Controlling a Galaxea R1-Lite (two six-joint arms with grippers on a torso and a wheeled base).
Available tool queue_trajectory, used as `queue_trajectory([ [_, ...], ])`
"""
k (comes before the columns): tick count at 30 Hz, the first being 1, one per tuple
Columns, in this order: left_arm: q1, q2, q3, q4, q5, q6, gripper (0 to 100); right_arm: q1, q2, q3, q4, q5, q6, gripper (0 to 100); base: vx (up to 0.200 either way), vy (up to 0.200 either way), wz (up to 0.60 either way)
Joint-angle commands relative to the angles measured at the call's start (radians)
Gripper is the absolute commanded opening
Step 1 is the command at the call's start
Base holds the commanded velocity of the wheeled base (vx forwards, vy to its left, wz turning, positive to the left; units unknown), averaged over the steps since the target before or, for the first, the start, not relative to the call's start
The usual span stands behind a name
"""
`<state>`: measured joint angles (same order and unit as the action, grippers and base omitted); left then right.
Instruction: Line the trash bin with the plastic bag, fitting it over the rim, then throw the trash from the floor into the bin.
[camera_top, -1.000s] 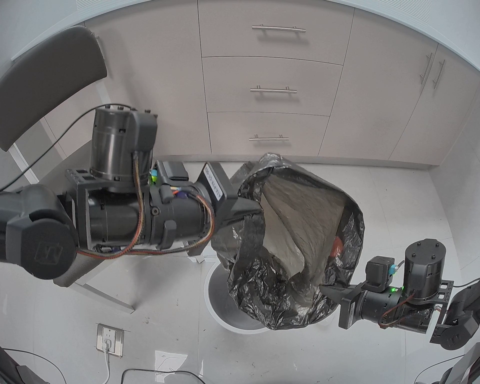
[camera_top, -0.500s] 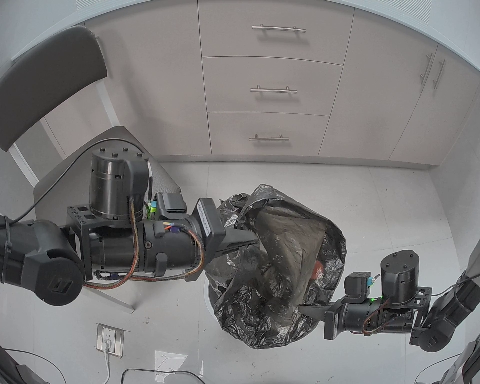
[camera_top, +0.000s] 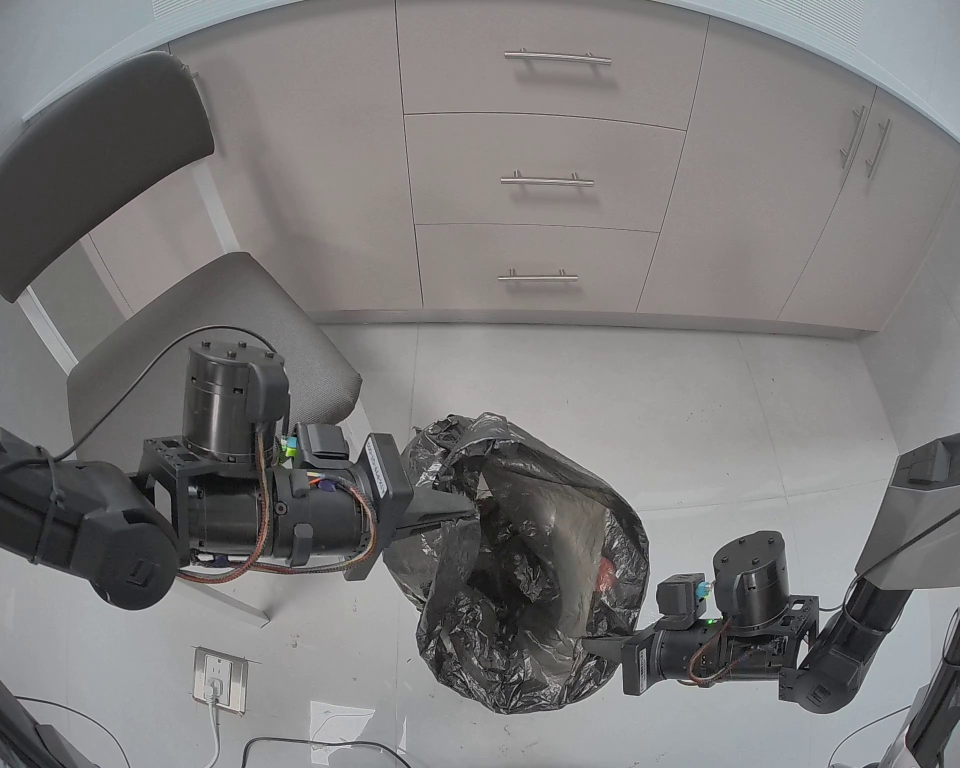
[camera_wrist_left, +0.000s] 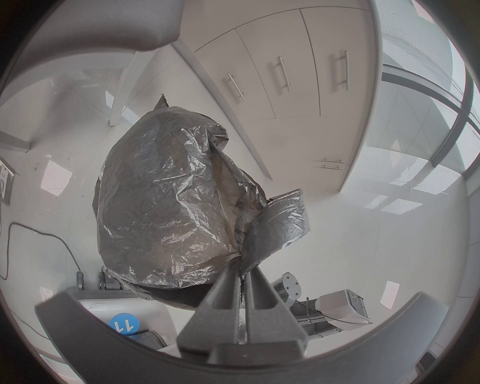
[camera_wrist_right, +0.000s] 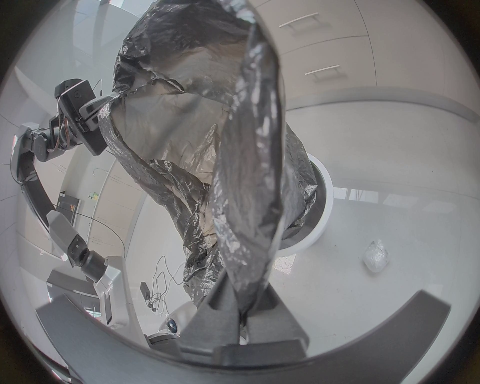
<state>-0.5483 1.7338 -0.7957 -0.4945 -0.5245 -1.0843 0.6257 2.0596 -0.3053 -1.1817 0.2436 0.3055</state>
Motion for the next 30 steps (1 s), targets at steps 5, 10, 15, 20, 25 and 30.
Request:
queue_trajectory([
  [5,0.008,0.191,0.0,-0.096,-0.025,-0.002,0,-0.029,0.096,0.005,-0.058,0.0,0.0,0,0.0,0.0,0.0],
  [10,0.007,0.234,0.006,-0.115,-0.026,-0.002,0,-0.031,0.126,0.02,-0.072,0.0,-0.003,0,0.0,0.0,0.0],
  [15,0.004,0.254,0.026,-0.115,-0.046,0.0,0,-0.031,0.174,0.017,-0.075,-0.001,-0.005,0,0.0,0.0,0.0],
  [20,0.01,0.303,0.012,-0.125,-0.043,0.006,0,-0.072,0.249,-0.011,-0.164,-0.003,-0.009,0,0.0,0.0,0.0],
  [25,0.037,0.328,0.004,-0.176,-0.043,0.02,0,-0.087,0.347,-0.057,-0.254,-0.01,-0.016,0,0.0,0.0,0.0],
  [30,0.054,0.354,0.004,-0.185,-0.042,0.033,0,-0.084,0.381,-0.072,-0.259,-0.069,-0.082,0,0.0,0.0,0.0],
])
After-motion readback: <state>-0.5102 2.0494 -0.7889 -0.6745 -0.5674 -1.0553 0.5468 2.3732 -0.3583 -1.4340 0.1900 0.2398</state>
